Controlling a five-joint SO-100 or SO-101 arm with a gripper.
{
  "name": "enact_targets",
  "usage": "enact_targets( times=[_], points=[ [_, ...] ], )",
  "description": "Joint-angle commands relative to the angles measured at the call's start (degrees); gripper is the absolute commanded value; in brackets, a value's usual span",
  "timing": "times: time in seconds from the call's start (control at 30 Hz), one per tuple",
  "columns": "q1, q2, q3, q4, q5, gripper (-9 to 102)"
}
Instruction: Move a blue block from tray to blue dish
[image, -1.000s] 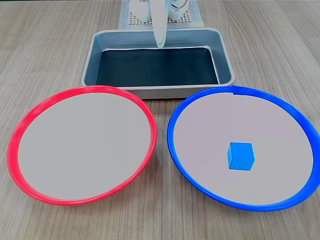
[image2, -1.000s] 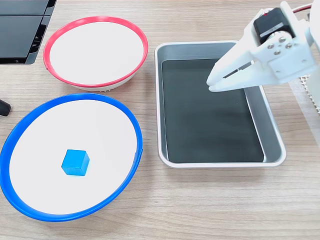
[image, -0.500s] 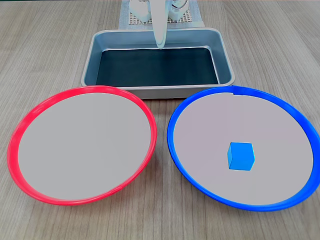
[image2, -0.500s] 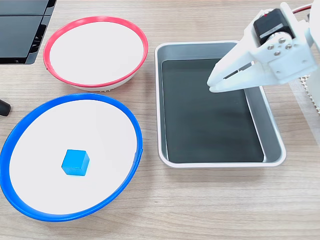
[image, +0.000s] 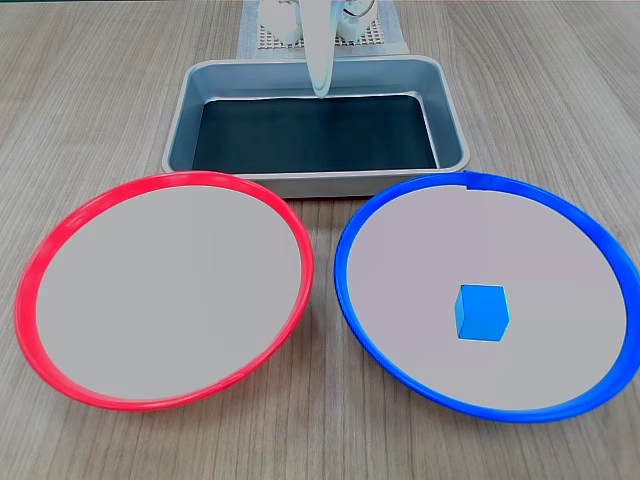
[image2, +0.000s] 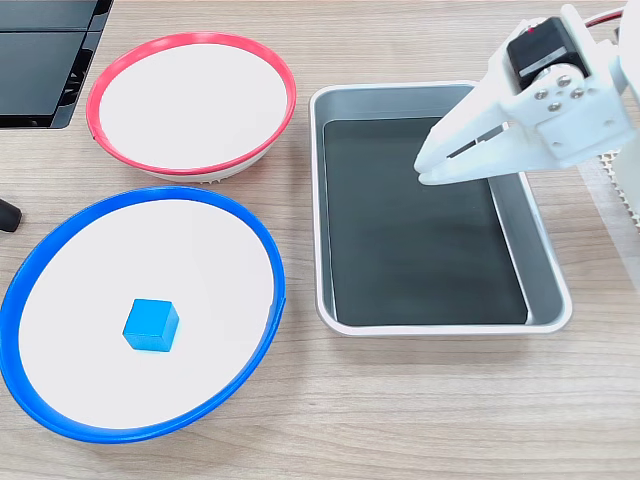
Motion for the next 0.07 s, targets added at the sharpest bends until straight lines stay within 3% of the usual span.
enact_targets(
  times=[0.0,0.03],
  points=[
    [0.35,1.41,0.00,0.09,0.09,0],
    [0.35,1.41,0.00,0.09,0.09,0]
  ],
)
